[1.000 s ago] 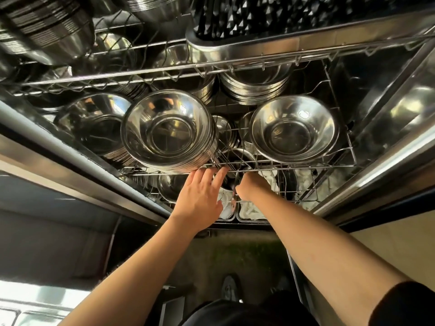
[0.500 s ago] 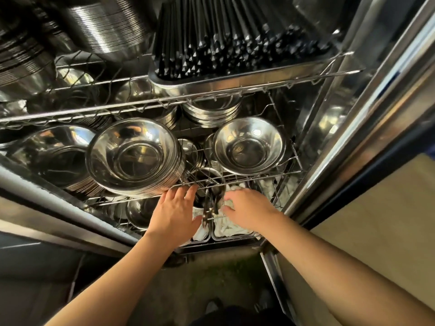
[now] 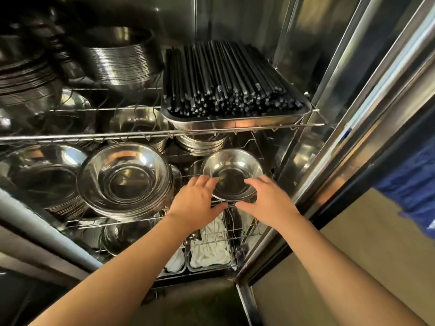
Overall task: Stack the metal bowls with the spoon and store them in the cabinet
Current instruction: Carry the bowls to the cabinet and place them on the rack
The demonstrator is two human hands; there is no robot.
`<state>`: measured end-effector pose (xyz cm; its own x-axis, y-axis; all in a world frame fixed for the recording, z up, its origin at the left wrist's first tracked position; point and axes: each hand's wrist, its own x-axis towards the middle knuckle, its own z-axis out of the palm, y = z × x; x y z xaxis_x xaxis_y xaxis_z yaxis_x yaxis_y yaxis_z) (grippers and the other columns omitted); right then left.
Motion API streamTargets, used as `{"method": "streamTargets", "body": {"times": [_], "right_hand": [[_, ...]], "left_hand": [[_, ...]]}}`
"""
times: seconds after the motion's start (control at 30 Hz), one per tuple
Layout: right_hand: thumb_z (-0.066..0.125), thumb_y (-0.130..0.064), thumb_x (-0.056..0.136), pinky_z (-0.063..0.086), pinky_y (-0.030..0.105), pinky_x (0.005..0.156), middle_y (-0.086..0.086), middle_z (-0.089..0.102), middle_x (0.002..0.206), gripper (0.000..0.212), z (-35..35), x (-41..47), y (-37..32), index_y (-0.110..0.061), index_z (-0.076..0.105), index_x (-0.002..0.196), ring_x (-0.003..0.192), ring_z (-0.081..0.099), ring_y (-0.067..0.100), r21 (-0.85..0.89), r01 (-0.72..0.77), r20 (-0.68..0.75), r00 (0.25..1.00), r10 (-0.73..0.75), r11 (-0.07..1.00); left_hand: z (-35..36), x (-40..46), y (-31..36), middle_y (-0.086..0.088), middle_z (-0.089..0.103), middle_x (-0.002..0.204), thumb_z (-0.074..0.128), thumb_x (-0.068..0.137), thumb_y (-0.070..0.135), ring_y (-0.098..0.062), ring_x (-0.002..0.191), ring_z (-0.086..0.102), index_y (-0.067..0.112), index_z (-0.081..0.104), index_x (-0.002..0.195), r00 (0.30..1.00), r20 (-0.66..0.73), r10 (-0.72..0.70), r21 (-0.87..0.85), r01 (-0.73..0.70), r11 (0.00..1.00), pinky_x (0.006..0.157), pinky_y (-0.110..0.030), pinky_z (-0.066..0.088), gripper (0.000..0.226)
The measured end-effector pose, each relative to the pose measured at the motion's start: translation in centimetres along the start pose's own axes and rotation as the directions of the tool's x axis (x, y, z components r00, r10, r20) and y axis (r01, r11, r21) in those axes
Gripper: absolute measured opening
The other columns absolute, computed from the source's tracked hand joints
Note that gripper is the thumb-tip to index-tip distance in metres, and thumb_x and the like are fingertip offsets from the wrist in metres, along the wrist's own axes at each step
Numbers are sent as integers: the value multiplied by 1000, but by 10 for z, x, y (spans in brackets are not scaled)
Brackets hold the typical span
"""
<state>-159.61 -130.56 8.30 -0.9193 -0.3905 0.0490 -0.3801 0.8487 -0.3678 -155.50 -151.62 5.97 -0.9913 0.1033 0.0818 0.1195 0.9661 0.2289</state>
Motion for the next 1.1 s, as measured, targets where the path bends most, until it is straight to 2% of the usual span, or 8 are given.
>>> {"method": "streamTargets", "body": {"times": [0.2, 0.33, 0.43, 0.57, 0.7, 0.8, 0.87, 1.1], "right_hand": [[83, -62, 57, 26, 53, 113, 12, 7, 164, 123, -9, 26, 6, -28, 15, 153, 150, 9, 29, 0, -175, 162, 971, 173, 985], [89, -53, 50, 18, 55, 116, 13, 13, 163, 128, -9, 35, 14, -31, 16, 153, 150, -3, 25, 60, -195, 209, 961, 179, 979], [88, -53, 50, 20, 53, 115, 6, 27, 160, 123, -7, 37, 16, -31, 22, 151, 150, 2, 22, 84, -185, 222, 961, 162, 979], [85, -54, 49, 40, 47, 105, -5, 50, 132, 103, -5, 37, 15, -35, 38, 139, 138, 36, 28, 89, -150, 215, 968, 128, 985], [83, -56, 48, 43, 36, 92, -17, 46, 111, 94, -2, 36, 10, -39, 43, 132, 127, 44, 20, 100, -96, 203, 976, 74, 990], [80, -62, 47, 43, 44, 100, -9, 49, 130, 99, 4, 34, 4, -41, 41, 135, 134, 39, 20, 105, -93, 215, 974, 69, 990], [80, -63, 49, 33, 50, 108, -2, 41, 149, 105, 9, 32, 0, -41, 35, 141, 144, 26, 21, 107, -106, 222, 972, 80, 989], [79, -67, 56, 33, 46, 109, 7, 28, 159, 110, 26, 28, -13, -27, 31, 146, 146, 25, 25, 50, -75, 187, 980, 64, 996]], "left_hand": [[9, 20, 4, -4, 37, 159, 45, 81, 79, -29, 149, 25, 27, 28, 155, 998, 67, -10, 52, 6, 999, 118, -49, 30, 92], [14, 22, 2, -3, 38, 160, 43, 77, 84, -30, 150, 25, 30, 29, 154, 995, 93, -23, 63, 17, 998, 119, -50, 27, 95], [16, 20, 0, -3, 41, 158, 44, 80, 81, -28, 150, 26, 30, 31, 153, 997, 75, -34, 57, 29, 998, 119, -48, 26, 91], [17, 17, -4, -3, 45, 155, 45, 83, 77, -29, 149, 28, 28, 28, 154, 997, 53, -49, 48, 47, 998, 119, -47, 29, 88], [17, 7, -11, -2, 43, 156, 43, 84, 77, -28, 150, 26, 28, 22, 155, 996, 55, -76, 43, 74, 996, 117, -47, 30, 88], [15, -2, -17, -2, 40, 157, 43, 84, 78, -26, 150, 27, 27, 23, 155, 993, 44, -109, 30, 108, 994, 114, -46, 36, 89], [14, -9, -20, -2, 38, 158, 45, 85, 76, -25, 150, 25, 26, 23, 155, 991, 43, -130, 17, 129, 991, 113, -46, 40, 88], [9, -29, -22, -8, 33, 159, 48, 94, 59, -29, 150, 23, 20, 21, 156, 985, 40, -169, -4, 170, 986, 113, -44, 41, 78]]}}
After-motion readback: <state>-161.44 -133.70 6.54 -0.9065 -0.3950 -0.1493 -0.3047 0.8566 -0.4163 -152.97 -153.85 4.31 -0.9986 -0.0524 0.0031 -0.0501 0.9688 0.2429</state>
